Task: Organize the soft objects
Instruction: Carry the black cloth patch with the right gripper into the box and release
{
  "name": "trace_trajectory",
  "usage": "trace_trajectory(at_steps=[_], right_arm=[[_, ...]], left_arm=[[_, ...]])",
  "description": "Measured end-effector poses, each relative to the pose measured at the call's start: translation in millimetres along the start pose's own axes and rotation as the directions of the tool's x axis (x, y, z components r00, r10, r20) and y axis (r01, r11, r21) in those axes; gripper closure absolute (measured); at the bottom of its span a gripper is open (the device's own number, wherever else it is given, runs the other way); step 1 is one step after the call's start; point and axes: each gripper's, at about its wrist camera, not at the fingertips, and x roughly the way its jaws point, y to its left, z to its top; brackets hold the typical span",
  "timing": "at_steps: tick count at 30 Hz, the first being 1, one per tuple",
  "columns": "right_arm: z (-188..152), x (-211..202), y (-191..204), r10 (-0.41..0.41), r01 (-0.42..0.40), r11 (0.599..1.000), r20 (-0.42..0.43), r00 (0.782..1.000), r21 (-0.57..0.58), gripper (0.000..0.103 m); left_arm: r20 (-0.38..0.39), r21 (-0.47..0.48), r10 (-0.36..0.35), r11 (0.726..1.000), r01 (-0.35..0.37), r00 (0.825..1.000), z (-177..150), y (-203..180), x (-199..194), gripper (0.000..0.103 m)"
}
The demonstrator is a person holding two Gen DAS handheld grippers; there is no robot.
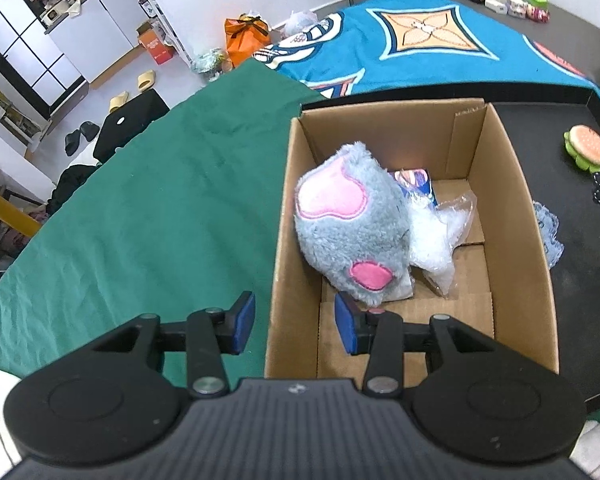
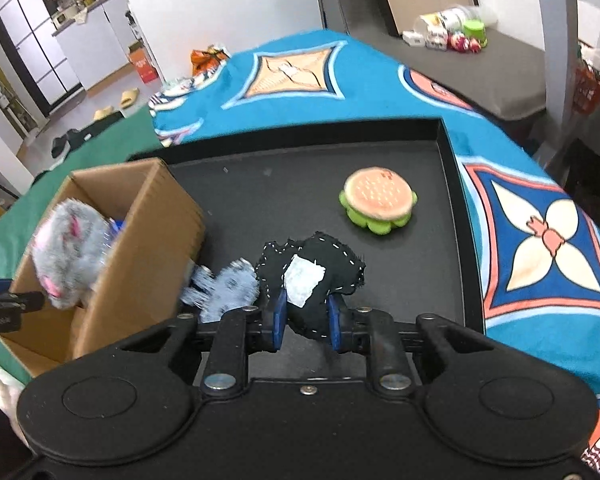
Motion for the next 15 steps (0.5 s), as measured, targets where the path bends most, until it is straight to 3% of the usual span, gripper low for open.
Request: trace_trajectory(at_steps=[15], right_arm=[[23, -40, 57, 0.072, -0.067, 0.996, 0.081, 0.994, -0.059, 0.081]], left_arm=[[0.033, -0.115, -0.089, 0.989, 0.093, 0.995, -9, 32, -9, 0.062]])
